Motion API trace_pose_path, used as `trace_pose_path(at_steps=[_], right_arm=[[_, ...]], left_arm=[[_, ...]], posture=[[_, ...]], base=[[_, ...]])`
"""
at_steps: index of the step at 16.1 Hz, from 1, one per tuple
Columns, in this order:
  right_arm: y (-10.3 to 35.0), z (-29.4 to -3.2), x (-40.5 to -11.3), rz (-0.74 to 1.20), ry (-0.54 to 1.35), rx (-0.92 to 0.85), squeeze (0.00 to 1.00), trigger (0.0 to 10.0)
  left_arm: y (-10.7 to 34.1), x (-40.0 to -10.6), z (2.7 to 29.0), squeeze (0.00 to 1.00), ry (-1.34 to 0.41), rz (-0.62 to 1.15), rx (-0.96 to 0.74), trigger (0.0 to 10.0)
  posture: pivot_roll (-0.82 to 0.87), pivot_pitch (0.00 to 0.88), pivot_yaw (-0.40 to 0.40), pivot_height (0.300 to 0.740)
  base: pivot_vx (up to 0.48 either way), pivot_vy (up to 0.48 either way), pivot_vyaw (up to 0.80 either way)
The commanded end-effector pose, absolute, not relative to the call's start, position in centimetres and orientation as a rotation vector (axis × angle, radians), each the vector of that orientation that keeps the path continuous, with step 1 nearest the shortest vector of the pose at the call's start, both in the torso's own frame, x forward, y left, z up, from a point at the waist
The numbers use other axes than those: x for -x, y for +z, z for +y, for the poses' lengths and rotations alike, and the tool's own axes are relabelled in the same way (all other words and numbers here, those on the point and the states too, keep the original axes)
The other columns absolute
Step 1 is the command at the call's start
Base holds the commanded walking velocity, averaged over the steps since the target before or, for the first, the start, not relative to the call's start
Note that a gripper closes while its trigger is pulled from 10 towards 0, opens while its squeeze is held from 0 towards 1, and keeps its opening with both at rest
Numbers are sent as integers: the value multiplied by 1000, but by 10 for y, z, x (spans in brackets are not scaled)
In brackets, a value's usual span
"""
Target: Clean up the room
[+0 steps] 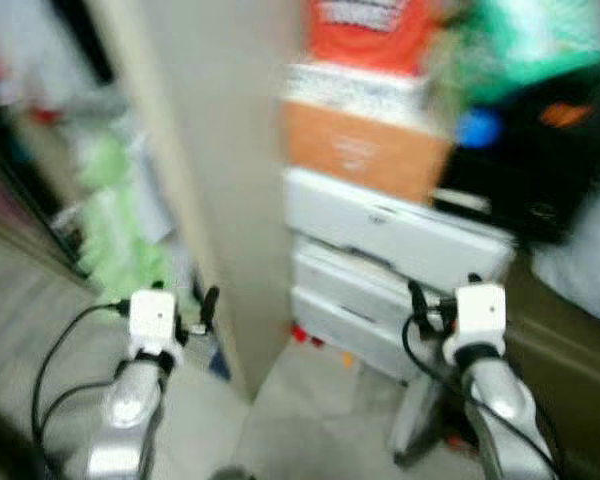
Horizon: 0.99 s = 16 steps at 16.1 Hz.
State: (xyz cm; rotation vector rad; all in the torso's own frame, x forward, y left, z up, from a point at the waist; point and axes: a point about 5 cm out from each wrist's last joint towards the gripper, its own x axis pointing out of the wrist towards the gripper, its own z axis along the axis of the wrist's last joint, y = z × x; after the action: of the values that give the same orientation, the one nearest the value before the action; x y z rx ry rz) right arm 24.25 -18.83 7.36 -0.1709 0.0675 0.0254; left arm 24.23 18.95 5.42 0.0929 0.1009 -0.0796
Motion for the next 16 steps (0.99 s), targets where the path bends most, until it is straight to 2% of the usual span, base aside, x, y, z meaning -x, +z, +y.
trace_pose_path(at_steps=[1, 7, 12, 14, 16], right_arm=[[73, -188, -243, 69, 32, 166, 0, 10000], [79, -188, -254, 46, 44, 176, 0, 10000], [72, -192, -235, 64, 10, 162, 0, 10000], [67, -191, -228, 83, 2, 148, 0, 10000], [69, -187, -233, 72, 16, 144, 0, 10000]], left_arm=[[52, -241, 190, 0, -74, 112, -86, 10000], [54, -244, 189, 0, -64, 103, -91, 10000], [51, -225, 204, 0, 37, 122, -98, 10000], [46, -219, 206, 0, 81, 144, -55, 10000], [46, -223, 199, 0, 56, 143, 23, 10000]], posture=[[-37, 0, -16, 740], [-36, 0, -15, 740], [-33, 0, -13, 740], [-31, 0, -12, 740], [-32, 0, -11, 740]], base=[[0, 0, 800], [0, 0, 800], [0, 0, 800], [0, 0, 800], [0, 0, 800]])
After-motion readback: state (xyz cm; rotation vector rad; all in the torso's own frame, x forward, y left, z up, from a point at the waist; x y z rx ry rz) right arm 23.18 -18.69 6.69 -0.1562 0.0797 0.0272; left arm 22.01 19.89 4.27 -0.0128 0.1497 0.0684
